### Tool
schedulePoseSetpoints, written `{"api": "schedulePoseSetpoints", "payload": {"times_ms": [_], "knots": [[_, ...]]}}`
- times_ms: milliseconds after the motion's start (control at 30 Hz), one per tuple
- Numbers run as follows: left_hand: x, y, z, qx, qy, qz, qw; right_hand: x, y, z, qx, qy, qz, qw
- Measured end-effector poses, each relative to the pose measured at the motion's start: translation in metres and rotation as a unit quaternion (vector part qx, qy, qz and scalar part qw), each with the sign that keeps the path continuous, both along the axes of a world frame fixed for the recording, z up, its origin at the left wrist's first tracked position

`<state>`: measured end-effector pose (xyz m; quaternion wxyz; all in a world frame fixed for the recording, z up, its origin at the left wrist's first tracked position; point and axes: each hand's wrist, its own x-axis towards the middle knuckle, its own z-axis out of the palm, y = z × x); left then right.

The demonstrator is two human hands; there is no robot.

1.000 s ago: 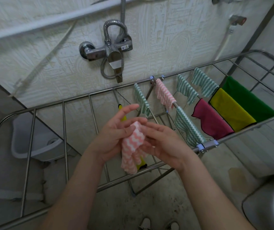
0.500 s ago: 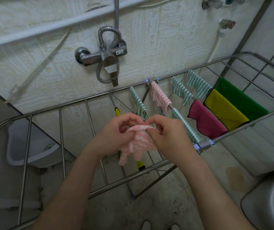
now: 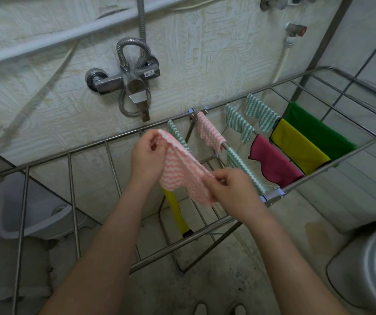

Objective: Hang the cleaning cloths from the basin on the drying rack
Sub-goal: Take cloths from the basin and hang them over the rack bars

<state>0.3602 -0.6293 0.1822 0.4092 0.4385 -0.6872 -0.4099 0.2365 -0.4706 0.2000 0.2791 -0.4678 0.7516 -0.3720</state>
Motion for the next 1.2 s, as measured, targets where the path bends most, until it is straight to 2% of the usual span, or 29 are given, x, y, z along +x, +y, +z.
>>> {"api": "schedulePoseSetpoints", "payload": {"times_ms": [100,167,233,333,433,600,767,833,867,967,1100,1200], "knots": [[-0.01,-0.008,-0.004,-0.024,-0.067,-0.004,0.997,0.004,-0.003,-0.018,-0.018,-0.196,-0.034,0.98],[-0.022,-0.006,-0.005,-0.042,-0.141,-0.005,0.989,-0.001,-0.003,-0.031,-0.006,-0.238,-0.08,0.968],[-0.039,-0.006,-0.016,-0.016,-0.191,-0.027,0.981,-0.013,0.0,-0.046,0.007,-0.175,-0.119,0.977],[-0.064,-0.009,-0.036,0.074,-0.225,-0.096,0.967,-0.033,0.001,-0.063,0.053,0.037,-0.109,0.992],[-0.086,-0.008,-0.045,0.043,-0.271,-0.117,0.954,-0.049,-0.002,-0.074,0.09,0.113,-0.101,0.984],[-0.119,-0.006,-0.053,-0.023,-0.314,-0.101,0.944,-0.072,-0.007,-0.084,0.126,0.148,-0.132,0.972],[-0.124,-0.003,-0.06,0.062,-0.237,-0.136,0.96,-0.081,-0.011,-0.09,0.163,0.169,-0.145,0.961],[-0.114,0.0,-0.063,0.044,-0.217,-0.133,0.966,-0.078,-0.009,-0.095,0.156,0.2,-0.124,0.959],[-0.107,0.002,-0.066,0.029,-0.225,-0.116,0.967,-0.074,-0.008,-0.097,0.149,0.199,-0.105,0.963],[-0.086,0.015,-0.081,0.018,-0.289,-0.094,0.952,-0.059,-0.007,-0.1,0.159,0.114,-0.022,0.98],[-0.074,0.033,-0.105,0.019,-0.361,-0.169,0.917,-0.042,-0.006,-0.109,0.202,0.158,-0.004,0.967],[-0.072,0.033,-0.107,0.005,-0.363,-0.181,0.914,-0.037,-0.003,-0.111,0.187,0.175,-0.015,0.966]]}}
